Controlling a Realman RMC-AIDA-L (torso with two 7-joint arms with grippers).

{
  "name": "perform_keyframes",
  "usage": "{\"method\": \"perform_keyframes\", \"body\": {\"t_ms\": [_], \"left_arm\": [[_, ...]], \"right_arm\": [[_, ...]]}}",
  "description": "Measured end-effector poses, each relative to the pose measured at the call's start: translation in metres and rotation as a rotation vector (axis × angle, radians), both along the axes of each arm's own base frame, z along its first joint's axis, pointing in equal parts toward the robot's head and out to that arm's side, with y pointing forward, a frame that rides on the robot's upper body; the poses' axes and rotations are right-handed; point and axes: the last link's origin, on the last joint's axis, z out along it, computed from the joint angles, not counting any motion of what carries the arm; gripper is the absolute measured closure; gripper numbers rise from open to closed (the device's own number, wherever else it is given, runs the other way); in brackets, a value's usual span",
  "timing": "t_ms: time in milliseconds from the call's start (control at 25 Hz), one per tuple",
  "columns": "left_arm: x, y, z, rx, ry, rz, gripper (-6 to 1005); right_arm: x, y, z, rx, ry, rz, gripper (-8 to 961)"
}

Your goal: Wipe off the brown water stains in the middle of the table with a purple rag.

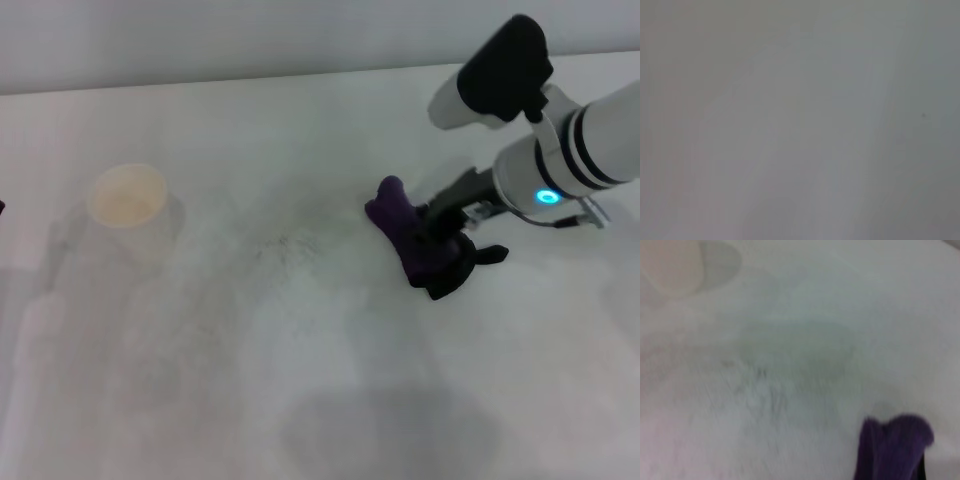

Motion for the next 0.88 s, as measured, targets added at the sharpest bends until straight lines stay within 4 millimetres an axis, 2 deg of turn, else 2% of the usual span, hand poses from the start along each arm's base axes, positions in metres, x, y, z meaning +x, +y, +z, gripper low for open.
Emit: {"method": "perform_keyframes", "body": {"t_ms": [160, 320, 480, 680, 800, 880], "left_arm": [[0.000, 0.000, 0.000, 0.001, -0.002, 0.001, 111], [0.000, 0.000, -0.001, 0.001, -0.003, 0.003, 112], [0.000, 0.000, 0.000, 0.001, -0.001, 0.003, 112], [0.000, 0.000, 0.000, 0.001, -0.001, 0.002, 112], [-0.001, 0.000, 0.001, 0.002, 0.003, 0.002, 112], [-0.001, 0.001, 0.001, 0.002, 0.004, 0.002, 112]], "right_arm": [[-0.015, 0.008, 0.003, 0.056, 0.099, 0.056, 717], [-0.023, 0.019, 0.011, 0.169, 0.210, 0.136, 548], [-0.023, 0.029, 0.032, 0.331, 0.392, 0.175, 385], [-0.005, 0.024, 0.056, 0.506, 0.692, 0.211, 189], [0.020, 0.017, 0.066, 0.661, 0.842, 0.235, 77], [0.042, 0.010, 0.071, 0.795, 0.862, 0.275, 77]]}}
